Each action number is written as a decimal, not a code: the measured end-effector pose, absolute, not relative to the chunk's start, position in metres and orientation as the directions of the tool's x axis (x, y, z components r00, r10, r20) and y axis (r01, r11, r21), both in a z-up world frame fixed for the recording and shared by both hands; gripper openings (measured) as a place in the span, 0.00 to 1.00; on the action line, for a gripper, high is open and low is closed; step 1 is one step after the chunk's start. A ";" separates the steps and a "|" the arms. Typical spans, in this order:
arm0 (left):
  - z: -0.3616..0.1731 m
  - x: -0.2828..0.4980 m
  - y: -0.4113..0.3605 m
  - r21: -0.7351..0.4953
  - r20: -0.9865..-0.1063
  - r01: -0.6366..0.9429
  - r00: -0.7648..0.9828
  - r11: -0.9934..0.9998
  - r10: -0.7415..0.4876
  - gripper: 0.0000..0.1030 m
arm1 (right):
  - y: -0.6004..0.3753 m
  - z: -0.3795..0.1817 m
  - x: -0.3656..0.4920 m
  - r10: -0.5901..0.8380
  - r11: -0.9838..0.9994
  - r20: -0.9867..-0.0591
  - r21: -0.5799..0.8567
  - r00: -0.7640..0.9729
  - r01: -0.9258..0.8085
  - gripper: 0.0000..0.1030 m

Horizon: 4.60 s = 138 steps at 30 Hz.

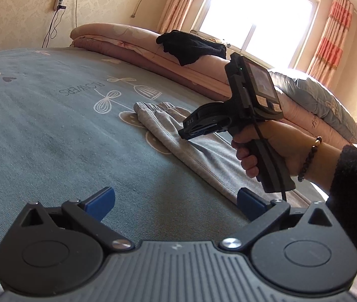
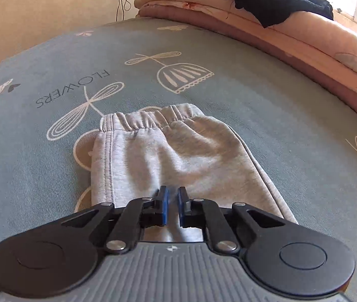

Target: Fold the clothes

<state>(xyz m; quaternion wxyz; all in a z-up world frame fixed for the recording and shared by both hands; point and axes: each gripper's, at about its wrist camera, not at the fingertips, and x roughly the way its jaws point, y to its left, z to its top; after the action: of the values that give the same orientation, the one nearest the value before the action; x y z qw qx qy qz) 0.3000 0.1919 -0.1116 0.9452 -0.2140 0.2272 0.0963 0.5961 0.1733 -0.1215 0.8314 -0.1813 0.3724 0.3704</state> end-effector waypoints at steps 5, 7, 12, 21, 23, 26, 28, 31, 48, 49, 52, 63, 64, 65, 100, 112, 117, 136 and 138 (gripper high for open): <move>-0.112 0.300 0.193 -0.361 -0.473 -0.283 0.877 0.889 0.087 0.99 | 0.189 -0.104 0.599 0.552 0.638 -0.710 0.020 0.438 -0.770 0.19; -0.112 0.300 0.195 -0.373 -0.470 -0.283 0.879 0.884 0.084 0.99 | 0.183 -0.094 0.593 0.546 0.663 -0.705 0.034 0.452 -0.747 0.28; -0.113 0.299 0.197 -0.395 -0.466 -0.286 0.881 0.873 0.077 0.99 | 0.175 -0.106 0.573 0.380 0.716 -0.801 -0.061 0.462 -0.695 0.28; -0.114 0.303 0.192 -0.358 -0.483 -0.286 0.872 0.889 0.086 0.99 | 0.200 -0.112 0.584 0.508 0.673 -0.757 0.052 0.410 -0.738 0.34; -0.113 0.303 0.192 -0.365 -0.480 -0.281 0.874 0.887 0.079 0.99 | 0.189 -0.100 0.580 0.535 0.685 -0.730 0.081 0.425 -0.724 0.44; -0.113 0.302 0.193 -0.386 -0.472 -0.272 0.879 0.881 0.064 0.99 | 0.170 -0.088 0.566 0.539 0.688 -0.728 0.090 0.424 -0.720 0.49; -0.114 0.302 0.193 -0.387 -0.473 -0.273 0.878 0.881 0.064 0.99 | 0.163 -0.092 0.562 0.515 0.696 -0.754 0.090 0.408 -0.713 0.49; -0.114 0.303 0.190 -0.377 -0.480 -0.274 0.875 0.885 0.066 0.99 | 0.160 -0.105 0.567 0.507 0.721 -0.780 0.150 0.366 -0.677 0.48; -0.116 0.306 0.183 -0.346 -0.498 -0.261 0.865 0.901 0.060 0.99 | 0.082 -0.072 0.571 0.403 0.763 -0.788 0.009 0.465 -0.647 0.19; -0.116 0.306 0.183 -0.345 -0.499 -0.262 0.865 0.901 0.060 0.99 | 0.072 -0.076 0.571 0.380 0.767 -0.798 -0.010 0.467 -0.641 0.18; -0.116 0.306 0.184 -0.350 -0.498 -0.263 0.865 0.899 0.058 0.99 | 0.048 -0.090 0.570 0.311 0.789 -0.822 -0.057 0.478 -0.612 0.18; -0.118 0.309 0.181 -0.319 -0.511 -0.263 0.857 0.911 0.069 0.99 | 0.046 -0.107 0.577 0.273 0.809 -0.814 -0.094 0.513 -0.580 0.19; -0.118 0.309 0.182 -0.324 -0.511 -0.263 0.857 0.909 0.066 0.99 | 0.042 -0.100 0.571 0.289 0.805 -0.807 -0.087 0.515 -0.587 0.19; -0.118 0.309 0.182 -0.329 -0.510 -0.261 0.858 0.908 0.062 0.99 | 0.037 -0.093 0.566 0.304 0.801 -0.800 -0.079 0.517 -0.594 0.20; -0.120 0.312 0.177 -0.308 -0.526 -0.256 0.848 0.917 0.060 0.99 | 0.038 -0.106 0.584 0.203 0.831 -0.808 -0.157 0.554 -0.533 0.64; -0.120 0.310 0.180 -0.325 -0.522 -0.261 0.851 0.909 0.057 0.99 | 0.103 -0.119 0.570 0.247 0.769 -0.797 -0.185 0.552 -0.611 0.64; -0.120 0.309 0.182 -0.340 -0.517 -0.262 0.854 0.903 0.053 0.99 | 0.102 -0.095 0.575 0.303 0.803 -0.765 -0.117 0.569 -0.585 0.64; -0.118 0.305 0.190 -0.357 -0.503 -0.308 0.859 0.882 0.096 0.99 | 0.139 -0.125 0.594 0.268 0.821 -0.771 -0.131 0.578 -0.556 0.70; -0.118 0.306 0.190 -0.354 -0.505 -0.311 0.857 0.882 0.100 0.99 | 0.144 -0.125 0.600 0.293 0.824 -0.771 -0.096 0.565 -0.558 0.70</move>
<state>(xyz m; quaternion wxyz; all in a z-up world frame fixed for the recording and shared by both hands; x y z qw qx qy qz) 0.3056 0.1903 -0.1183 0.9390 -0.2167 0.2434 0.1096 0.5995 0.1436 -0.1250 0.8687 -0.1671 0.3968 0.2449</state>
